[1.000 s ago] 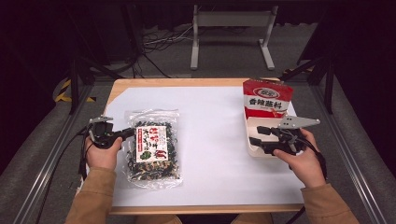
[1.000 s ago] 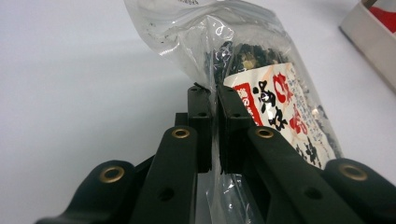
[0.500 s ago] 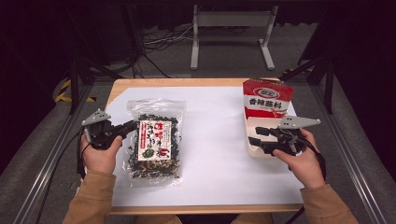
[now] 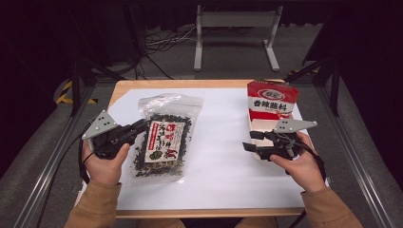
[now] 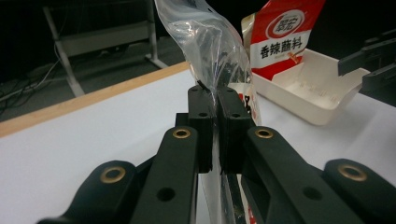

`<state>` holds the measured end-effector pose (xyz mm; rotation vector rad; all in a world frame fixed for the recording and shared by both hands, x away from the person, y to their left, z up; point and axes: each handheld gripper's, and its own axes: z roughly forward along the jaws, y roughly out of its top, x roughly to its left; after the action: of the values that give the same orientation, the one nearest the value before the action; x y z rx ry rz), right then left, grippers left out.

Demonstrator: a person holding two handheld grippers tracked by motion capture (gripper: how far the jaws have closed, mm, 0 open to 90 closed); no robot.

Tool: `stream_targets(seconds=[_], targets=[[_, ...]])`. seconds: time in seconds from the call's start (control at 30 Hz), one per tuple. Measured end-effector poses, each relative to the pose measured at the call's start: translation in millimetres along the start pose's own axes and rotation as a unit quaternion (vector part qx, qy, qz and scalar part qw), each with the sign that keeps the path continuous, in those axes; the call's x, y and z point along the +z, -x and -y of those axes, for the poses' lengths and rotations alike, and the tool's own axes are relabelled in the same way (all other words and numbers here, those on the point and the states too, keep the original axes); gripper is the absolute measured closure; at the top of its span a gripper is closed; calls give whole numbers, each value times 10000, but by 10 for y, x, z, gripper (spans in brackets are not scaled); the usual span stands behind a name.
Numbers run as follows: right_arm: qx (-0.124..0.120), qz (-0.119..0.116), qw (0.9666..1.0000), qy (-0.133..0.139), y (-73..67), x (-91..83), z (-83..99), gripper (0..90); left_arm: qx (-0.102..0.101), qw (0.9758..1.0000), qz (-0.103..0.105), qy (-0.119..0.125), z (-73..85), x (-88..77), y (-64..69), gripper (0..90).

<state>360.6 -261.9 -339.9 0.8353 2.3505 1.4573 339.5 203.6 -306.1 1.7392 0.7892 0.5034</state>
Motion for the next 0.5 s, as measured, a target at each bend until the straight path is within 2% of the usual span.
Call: stream_targets(seconds=[0.17, 0.5], targets=[[-116, -74, 9999, 1, -84, 54, -63, 406, 139, 9997, 74, 173, -41, -35, 68, 857], [-239, -254, 9994, 85, -155, 167, -160, 394, 226, 9992, 178, 284, -84, -10, 141, 855]])
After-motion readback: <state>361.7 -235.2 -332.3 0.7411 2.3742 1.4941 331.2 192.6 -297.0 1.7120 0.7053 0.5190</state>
